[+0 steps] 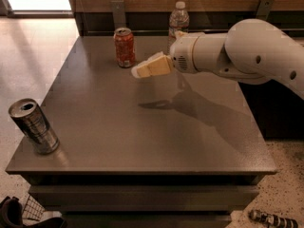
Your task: Move coke can near redbull can
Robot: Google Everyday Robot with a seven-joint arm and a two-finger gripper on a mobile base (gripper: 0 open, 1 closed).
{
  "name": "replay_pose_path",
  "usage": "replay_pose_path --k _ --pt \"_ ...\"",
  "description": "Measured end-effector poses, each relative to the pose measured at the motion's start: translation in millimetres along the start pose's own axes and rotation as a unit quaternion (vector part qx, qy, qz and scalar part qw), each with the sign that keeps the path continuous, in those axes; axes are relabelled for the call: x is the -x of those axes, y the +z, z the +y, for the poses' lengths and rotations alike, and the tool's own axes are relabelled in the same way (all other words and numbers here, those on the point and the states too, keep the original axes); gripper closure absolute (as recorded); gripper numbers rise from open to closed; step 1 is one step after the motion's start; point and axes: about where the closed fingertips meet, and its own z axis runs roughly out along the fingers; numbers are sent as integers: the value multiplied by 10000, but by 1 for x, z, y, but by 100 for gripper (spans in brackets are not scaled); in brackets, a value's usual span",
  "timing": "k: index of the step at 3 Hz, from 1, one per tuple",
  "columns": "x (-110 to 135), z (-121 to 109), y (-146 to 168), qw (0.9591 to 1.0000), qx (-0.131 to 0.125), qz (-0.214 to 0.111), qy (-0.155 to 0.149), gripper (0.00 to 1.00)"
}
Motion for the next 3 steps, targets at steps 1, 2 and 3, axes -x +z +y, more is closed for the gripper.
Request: replay_pose_path --k 1,2,3 --pt "0 -8 15 9997 102 -218 44 0" --pt "2 -21 45 9975 354 -593 130 0" --pt "0 -34 65 9949 505 -844 217 0"
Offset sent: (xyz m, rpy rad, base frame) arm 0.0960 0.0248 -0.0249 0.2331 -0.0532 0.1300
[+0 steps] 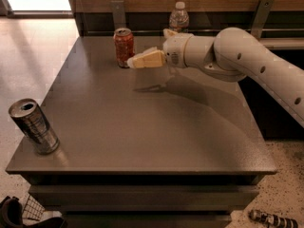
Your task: Move coke can near redbull can
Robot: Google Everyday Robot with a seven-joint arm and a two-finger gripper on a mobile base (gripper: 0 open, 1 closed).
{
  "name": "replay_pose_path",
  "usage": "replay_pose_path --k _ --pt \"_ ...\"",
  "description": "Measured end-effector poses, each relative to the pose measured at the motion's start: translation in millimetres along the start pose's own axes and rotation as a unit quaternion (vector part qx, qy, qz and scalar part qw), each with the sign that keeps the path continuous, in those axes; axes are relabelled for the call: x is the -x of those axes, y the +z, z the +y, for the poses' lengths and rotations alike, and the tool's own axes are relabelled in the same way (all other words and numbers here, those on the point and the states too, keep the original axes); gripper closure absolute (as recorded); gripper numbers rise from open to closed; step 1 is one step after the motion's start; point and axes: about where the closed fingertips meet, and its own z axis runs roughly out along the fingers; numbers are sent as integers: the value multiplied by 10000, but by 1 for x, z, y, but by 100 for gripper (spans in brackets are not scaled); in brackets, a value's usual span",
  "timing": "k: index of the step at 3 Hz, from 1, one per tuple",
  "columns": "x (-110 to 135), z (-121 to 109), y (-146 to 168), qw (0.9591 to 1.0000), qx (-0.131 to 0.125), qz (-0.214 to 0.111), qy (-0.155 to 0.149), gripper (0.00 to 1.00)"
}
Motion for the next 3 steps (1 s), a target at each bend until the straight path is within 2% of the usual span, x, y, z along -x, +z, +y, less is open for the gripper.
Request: replay_pose_path --k 1,3 --pt "-7 -16 48 9985 355 -407 128 0" --pt "-7 -24 98 9945 730 -723 195 0"
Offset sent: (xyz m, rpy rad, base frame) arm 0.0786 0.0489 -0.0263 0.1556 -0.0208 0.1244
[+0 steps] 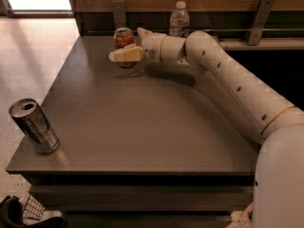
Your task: Move coke can near redbull can
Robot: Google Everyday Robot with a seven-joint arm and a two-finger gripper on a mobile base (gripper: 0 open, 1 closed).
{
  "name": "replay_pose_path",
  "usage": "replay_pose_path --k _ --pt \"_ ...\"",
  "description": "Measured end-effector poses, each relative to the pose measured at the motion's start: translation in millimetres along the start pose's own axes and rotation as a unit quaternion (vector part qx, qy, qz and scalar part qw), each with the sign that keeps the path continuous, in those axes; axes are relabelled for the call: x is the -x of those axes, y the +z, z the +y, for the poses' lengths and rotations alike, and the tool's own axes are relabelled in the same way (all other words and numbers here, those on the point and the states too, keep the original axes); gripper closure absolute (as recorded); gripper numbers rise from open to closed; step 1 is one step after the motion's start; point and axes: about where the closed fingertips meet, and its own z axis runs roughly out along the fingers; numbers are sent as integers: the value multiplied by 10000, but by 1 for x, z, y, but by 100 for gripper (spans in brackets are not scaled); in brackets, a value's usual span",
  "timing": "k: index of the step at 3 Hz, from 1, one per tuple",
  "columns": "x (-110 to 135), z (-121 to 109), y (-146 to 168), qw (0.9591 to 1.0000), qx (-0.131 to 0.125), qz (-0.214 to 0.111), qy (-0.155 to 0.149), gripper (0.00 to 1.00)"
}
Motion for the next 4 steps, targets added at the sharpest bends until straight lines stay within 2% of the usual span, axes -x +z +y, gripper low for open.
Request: replay_pose_path --k 1,2,3,4 --pt "4 2 20 9999 100 -121 2 17" --pt "5 4 25 9998 132 -143 4 40" --pt "5 7 29 9998 165 -145 8 72" --pt "6 8 31 9997 184 -146 10 94"
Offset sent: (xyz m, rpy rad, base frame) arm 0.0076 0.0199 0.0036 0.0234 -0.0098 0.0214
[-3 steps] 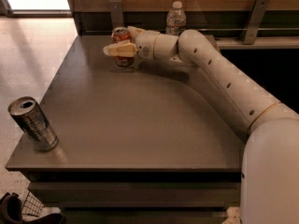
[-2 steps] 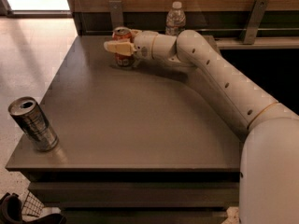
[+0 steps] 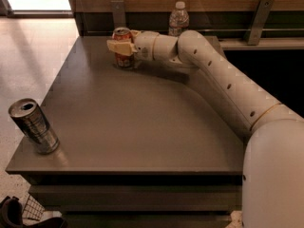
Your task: Move coke can near redbull can
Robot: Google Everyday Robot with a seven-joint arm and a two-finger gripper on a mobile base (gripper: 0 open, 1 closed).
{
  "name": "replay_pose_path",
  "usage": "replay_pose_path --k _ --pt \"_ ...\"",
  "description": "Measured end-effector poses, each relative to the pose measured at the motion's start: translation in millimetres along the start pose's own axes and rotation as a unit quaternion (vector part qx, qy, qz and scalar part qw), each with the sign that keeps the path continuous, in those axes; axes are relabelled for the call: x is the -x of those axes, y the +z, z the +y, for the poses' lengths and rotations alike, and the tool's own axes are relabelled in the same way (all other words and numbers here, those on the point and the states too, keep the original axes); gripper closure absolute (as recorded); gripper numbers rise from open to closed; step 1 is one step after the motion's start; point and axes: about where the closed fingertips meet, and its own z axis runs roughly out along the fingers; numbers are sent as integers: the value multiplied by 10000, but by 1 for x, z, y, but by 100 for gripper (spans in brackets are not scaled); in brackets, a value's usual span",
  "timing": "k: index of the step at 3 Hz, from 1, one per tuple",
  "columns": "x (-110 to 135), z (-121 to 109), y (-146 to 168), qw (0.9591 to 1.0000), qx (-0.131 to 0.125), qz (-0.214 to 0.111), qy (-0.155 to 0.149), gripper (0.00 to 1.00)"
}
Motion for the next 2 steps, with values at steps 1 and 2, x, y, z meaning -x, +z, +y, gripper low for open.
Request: replay_pose_path --k 1,2 --pt "0 1 2 10000 15 -1 2 100" --pt "5 1 3 10000 16 9 -16 100"
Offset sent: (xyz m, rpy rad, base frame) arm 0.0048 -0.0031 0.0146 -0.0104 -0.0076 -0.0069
